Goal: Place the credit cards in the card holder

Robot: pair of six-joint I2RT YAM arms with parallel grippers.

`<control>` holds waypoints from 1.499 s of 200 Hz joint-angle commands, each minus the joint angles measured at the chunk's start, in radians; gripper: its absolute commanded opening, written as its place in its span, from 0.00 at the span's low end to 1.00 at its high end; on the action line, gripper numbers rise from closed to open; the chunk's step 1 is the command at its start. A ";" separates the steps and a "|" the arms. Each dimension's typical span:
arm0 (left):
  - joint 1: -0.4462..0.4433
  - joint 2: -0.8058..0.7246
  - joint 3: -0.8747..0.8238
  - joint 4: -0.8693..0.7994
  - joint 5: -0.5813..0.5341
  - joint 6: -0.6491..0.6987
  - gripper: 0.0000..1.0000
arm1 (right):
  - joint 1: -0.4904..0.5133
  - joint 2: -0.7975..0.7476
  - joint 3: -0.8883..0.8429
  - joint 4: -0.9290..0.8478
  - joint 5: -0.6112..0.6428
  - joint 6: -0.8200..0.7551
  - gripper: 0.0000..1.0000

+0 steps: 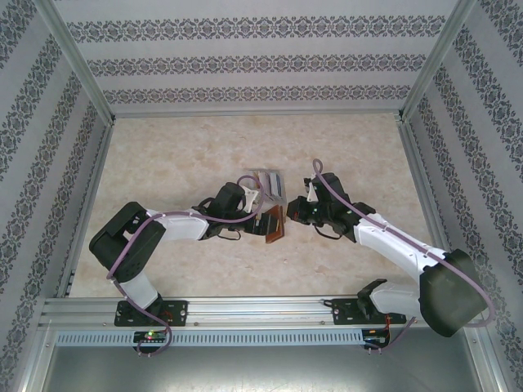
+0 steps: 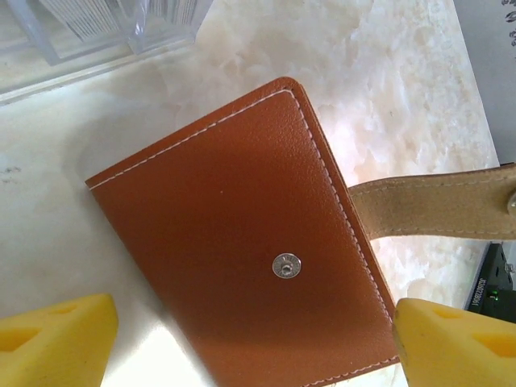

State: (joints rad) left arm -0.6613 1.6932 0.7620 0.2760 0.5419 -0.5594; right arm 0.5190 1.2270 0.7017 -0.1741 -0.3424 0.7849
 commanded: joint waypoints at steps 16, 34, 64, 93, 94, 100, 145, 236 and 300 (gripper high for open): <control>-0.011 -0.019 0.028 -0.010 -0.002 -0.014 0.89 | 0.002 0.021 -0.013 0.053 -0.040 0.029 0.00; -0.011 -0.031 0.026 -0.018 -0.008 -0.007 0.89 | 0.010 0.035 -0.013 0.072 -0.043 0.036 0.00; -0.011 -0.056 0.025 -0.046 -0.047 0.006 0.89 | 0.015 0.042 -0.006 0.077 -0.044 0.044 0.00; -0.011 -0.055 0.027 -0.052 -0.051 0.004 0.90 | 0.016 0.044 0.007 0.072 -0.047 0.052 0.00; -0.011 -0.055 0.027 -0.053 -0.052 0.004 0.90 | 0.016 0.044 0.007 0.073 -0.047 0.053 0.00; -0.011 -0.054 0.028 -0.056 -0.056 0.005 0.90 | 0.018 0.039 0.006 0.077 -0.044 0.059 0.00; -0.011 -0.046 0.038 -0.082 -0.080 -0.002 0.88 | 0.022 0.018 -0.007 0.090 -0.040 0.086 0.00; -0.012 -0.070 0.026 -0.070 -0.076 -0.015 0.88 | 0.026 -0.008 -0.030 0.113 -0.050 0.122 0.00; -0.011 -0.070 0.022 -0.050 -0.052 -0.023 0.78 | 0.032 0.012 -0.019 0.105 -0.055 0.126 0.00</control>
State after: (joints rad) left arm -0.6613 1.6493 0.7750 0.2161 0.4721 -0.5808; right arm 0.5415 1.2396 0.6884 -0.0834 -0.3840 0.8963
